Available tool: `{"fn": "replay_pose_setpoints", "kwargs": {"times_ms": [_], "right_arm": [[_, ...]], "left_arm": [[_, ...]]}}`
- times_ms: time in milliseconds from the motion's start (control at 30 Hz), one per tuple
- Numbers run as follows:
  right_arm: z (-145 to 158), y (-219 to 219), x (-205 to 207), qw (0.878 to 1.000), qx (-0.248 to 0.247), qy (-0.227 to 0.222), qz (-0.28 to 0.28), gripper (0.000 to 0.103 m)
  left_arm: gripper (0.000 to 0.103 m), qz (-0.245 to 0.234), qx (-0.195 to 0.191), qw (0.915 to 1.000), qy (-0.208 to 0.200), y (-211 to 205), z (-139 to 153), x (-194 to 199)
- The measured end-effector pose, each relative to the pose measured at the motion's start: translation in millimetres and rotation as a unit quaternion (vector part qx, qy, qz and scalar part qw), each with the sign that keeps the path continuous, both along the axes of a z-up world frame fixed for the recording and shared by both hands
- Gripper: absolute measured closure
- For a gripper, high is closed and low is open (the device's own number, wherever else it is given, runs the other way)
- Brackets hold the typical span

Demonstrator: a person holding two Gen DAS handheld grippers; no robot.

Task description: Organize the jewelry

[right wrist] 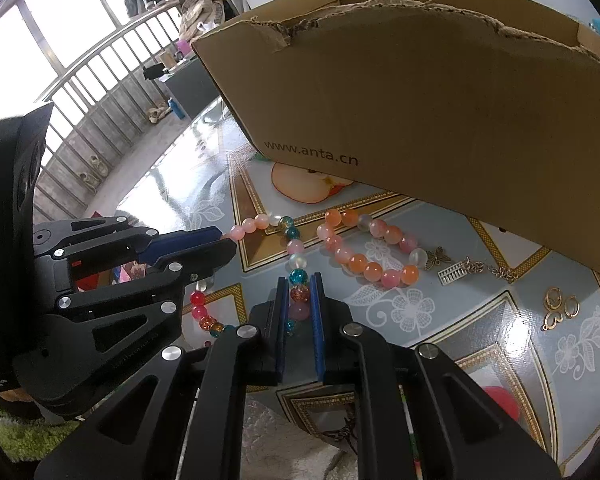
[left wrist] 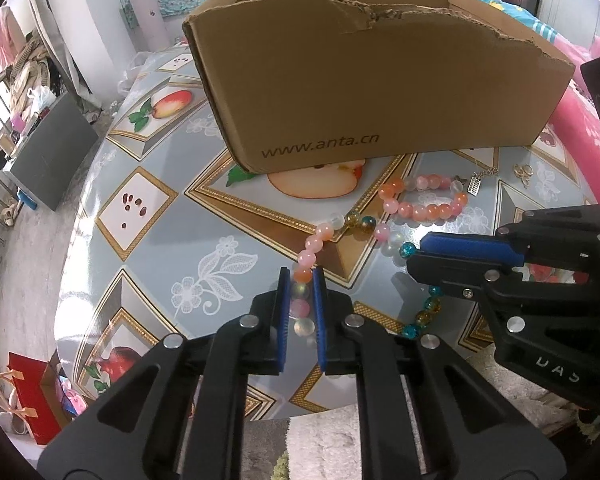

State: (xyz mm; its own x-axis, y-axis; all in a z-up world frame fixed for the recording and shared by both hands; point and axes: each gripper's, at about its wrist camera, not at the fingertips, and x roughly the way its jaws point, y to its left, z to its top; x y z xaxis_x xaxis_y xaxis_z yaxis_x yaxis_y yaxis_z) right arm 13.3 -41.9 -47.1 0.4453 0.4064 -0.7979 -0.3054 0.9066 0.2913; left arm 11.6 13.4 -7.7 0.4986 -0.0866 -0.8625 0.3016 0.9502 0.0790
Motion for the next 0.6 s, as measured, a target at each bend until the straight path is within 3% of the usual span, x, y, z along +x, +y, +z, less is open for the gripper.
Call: {"fn": "replay_pose_setpoints", "kwargs": {"times_ms": [600], "right_arm": [[0.6, 5.3, -0.5, 1.0, -0.007, -0.001, -0.001, 0.092]], "left_arm": [[0.093, -0.001, 0.001, 1.0, -0.001, -0.5, 0.5, -1.1]]}}
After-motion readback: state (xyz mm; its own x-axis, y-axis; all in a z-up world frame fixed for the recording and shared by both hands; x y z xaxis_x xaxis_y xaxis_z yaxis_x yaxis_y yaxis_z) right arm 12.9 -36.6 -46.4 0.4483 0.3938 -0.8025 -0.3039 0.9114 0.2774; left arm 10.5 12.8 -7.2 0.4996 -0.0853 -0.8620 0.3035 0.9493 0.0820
